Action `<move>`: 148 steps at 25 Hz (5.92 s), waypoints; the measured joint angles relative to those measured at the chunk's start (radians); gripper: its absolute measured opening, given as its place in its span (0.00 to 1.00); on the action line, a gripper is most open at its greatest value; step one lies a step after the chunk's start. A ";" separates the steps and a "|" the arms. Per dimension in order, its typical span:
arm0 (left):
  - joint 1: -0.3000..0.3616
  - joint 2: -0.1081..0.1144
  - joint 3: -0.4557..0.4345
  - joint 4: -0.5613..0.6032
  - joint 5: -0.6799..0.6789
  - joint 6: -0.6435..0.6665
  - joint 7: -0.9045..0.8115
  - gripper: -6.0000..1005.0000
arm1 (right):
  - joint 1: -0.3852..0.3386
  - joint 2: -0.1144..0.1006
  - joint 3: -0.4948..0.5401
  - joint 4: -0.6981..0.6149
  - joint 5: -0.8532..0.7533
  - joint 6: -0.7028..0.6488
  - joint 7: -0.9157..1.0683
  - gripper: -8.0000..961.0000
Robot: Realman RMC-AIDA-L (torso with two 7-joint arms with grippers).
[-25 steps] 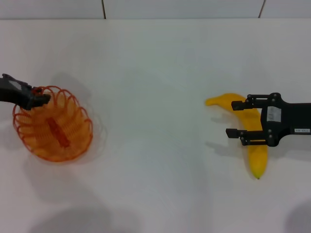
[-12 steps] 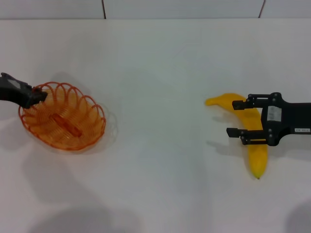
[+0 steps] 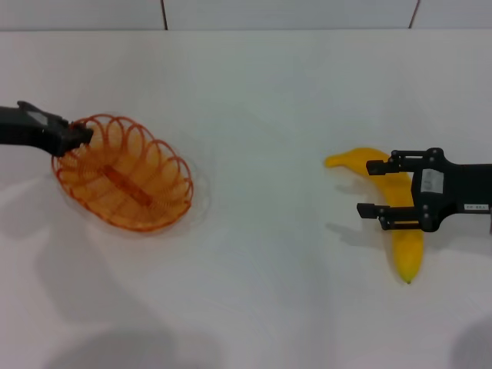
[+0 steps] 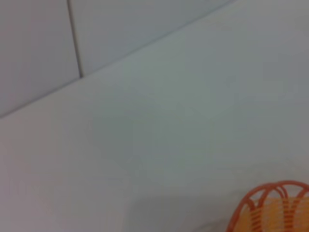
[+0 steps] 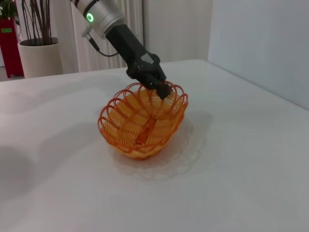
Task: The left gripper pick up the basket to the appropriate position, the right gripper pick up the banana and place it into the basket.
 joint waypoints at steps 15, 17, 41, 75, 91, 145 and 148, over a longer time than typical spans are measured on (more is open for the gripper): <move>-0.001 -0.037 -0.006 -0.006 -0.158 -0.016 0.056 0.10 | 0.007 0.000 0.000 0.006 -0.001 0.001 -0.004 0.76; 0.000 -0.041 -0.005 -0.008 -0.170 -0.023 0.060 0.09 | 0.011 0.000 0.000 0.012 -0.002 0.001 -0.005 0.76; -0.019 -0.044 -0.007 -0.243 -0.404 -0.181 0.160 0.09 | 0.034 0.000 -0.022 0.038 -0.016 0.003 -0.008 0.76; -0.001 -0.050 -0.010 -0.416 -0.555 -0.266 0.206 0.09 | 0.052 0.006 -0.023 0.065 -0.002 0.004 -0.046 0.76; 0.000 -0.052 -0.005 -0.424 -0.558 -0.270 0.207 0.09 | 0.051 0.006 -0.023 0.064 -0.002 0.001 -0.042 0.76; 0.016 -0.051 -0.010 -0.417 -0.580 -0.260 0.310 0.82 | 0.045 0.006 -0.015 0.064 -0.002 -0.002 -0.043 0.76; 0.029 -0.051 -0.004 -0.389 -0.580 -0.257 0.318 0.89 | 0.045 0.006 -0.015 0.064 -0.002 -0.002 -0.042 0.76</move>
